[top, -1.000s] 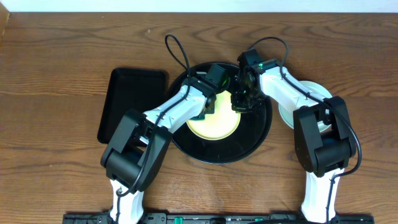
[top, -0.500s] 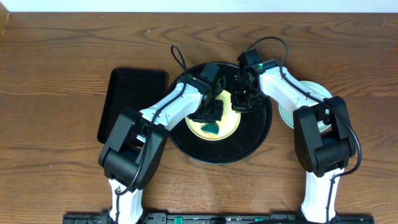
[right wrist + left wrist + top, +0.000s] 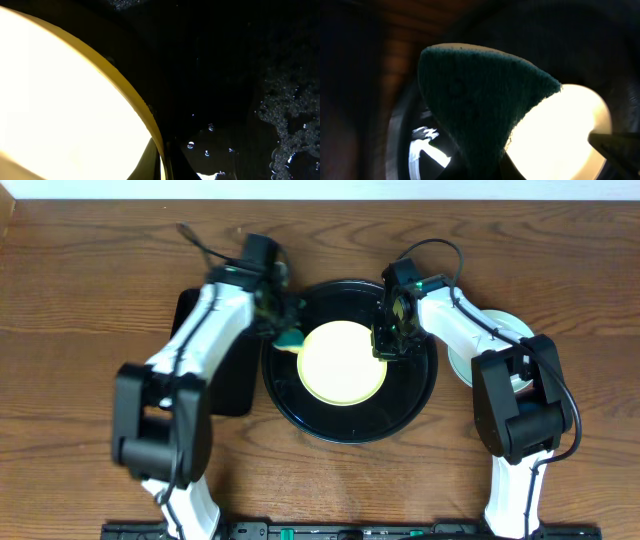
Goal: Clean dirty plates on tray and stack at the side
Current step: 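Move the sponge back toward the sponge tray with left gripper, then lift the yellow plate with right gripper and carry it right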
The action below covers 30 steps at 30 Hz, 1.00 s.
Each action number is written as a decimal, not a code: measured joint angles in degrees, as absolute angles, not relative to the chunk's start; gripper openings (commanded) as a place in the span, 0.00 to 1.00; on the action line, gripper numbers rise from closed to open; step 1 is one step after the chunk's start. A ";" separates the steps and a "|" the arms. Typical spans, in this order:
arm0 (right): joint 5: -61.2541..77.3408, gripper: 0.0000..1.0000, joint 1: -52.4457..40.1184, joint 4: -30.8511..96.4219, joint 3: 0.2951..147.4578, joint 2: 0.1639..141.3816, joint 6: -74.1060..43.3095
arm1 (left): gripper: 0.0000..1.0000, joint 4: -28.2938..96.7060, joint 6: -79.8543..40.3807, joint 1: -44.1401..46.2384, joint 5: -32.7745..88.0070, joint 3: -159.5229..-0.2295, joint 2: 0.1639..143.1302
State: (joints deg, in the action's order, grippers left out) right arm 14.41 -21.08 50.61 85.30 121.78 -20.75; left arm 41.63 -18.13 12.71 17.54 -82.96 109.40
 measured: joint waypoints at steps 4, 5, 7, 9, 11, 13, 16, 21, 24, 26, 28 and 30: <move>14.39 0.01 -21.08 51.16 85.36 121.64 -20.27 | 0.07 45.15 -18.13 11.29 16.23 -83.26 105.38; 14.33 0.01 -21.12 51.35 85.34 121.47 -20.10 | 0.08 45.87 -18.13 11.35 16.01 -83.40 104.95; 13.58 0.01 -21.30 51.81 85.14 120.92 -19.75 | 0.07 46.94 -18.13 11.49 15.70 -83.53 104.77; 12.43 0.01 -21.61 52.47 84.64 120.03 -19.68 | 0.08 47.66 -18.15 11.64 15.31 -83.53 104.90; 11.00 0.01 -21.98 53.19 83.99 118.65 -19.64 | 0.07 48.01 -18.13 11.68 15.05 -83.53 104.90; 8.71 0.01 -22.48 54.61 83.48 116.25 -19.77 | 0.08 48.10 -18.13 11.68 14.94 -83.53 104.90; 3.40 0.01 -22.65 56.34 83.31 110.30 -20.16 | 0.08 48.14 -18.13 11.68 14.70 -83.50 104.90; -8.29 0.01 -23.97 58.54 83.33 100.14 -20.95 | 0.07 48.18 -18.15 11.68 13.58 -82.54 104.90; -15.73 0.01 -26.33 59.88 83.33 96.90 -21.45 | 0.08 48.25 -18.13 11.68 13.28 -81.89 104.90; -20.75 0.01 -28.14 60.25 83.33 95.74 -21.71 | 0.08 48.21 -18.15 11.68 13.15 -81.69 104.90; -25.93 0.01 -30.20 60.36 83.33 95.02 -22.04 | 0.07 48.18 -18.13 11.68 13.15 -81.60 104.90; -31.88 0.01 -32.75 60.42 83.33 94.59 -22.55 | 0.07 48.21 -18.13 11.68 13.13 -81.56 104.90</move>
State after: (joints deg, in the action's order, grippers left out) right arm -31.88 -32.75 60.42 83.33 94.59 -22.55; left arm 48.21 -18.13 11.68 13.13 -81.56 104.90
